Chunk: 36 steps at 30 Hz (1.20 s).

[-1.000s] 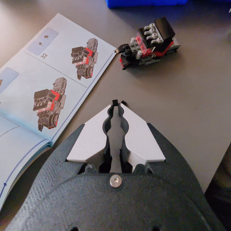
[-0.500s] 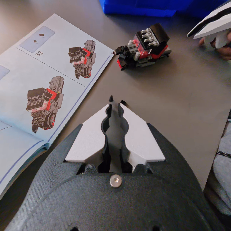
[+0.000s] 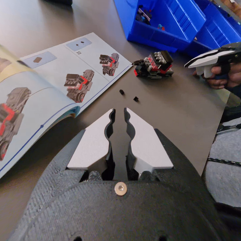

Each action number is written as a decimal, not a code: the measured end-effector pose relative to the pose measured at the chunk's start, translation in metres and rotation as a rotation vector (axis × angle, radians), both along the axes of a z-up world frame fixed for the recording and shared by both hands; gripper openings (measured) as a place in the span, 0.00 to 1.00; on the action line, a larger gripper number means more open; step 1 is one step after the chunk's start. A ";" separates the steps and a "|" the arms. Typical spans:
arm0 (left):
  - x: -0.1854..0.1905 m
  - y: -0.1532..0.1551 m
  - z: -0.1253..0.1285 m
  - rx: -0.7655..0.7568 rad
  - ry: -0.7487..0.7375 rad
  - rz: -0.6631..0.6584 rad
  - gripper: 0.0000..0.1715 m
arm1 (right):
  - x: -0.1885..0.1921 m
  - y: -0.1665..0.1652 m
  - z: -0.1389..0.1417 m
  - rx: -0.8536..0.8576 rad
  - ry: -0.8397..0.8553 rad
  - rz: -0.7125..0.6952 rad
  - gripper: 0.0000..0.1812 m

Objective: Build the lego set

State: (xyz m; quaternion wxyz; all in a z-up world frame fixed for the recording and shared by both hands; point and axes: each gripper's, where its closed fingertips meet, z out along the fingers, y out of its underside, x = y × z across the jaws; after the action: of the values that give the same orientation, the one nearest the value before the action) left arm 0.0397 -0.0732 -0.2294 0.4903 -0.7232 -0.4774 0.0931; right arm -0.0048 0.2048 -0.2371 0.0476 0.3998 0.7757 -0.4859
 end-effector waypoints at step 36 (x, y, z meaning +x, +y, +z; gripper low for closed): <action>-0.012 -0.014 -0.023 -0.188 -0.058 0.125 0.21 | -0.001 -0.002 -0.009 0.113 0.045 -0.003 0.11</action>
State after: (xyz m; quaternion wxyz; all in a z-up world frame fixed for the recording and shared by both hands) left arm 0.0277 -0.0867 -0.2526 0.3996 -0.7372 -0.5247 0.1471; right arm -0.0062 0.2033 -0.2462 0.0067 0.3918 0.8024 -0.4501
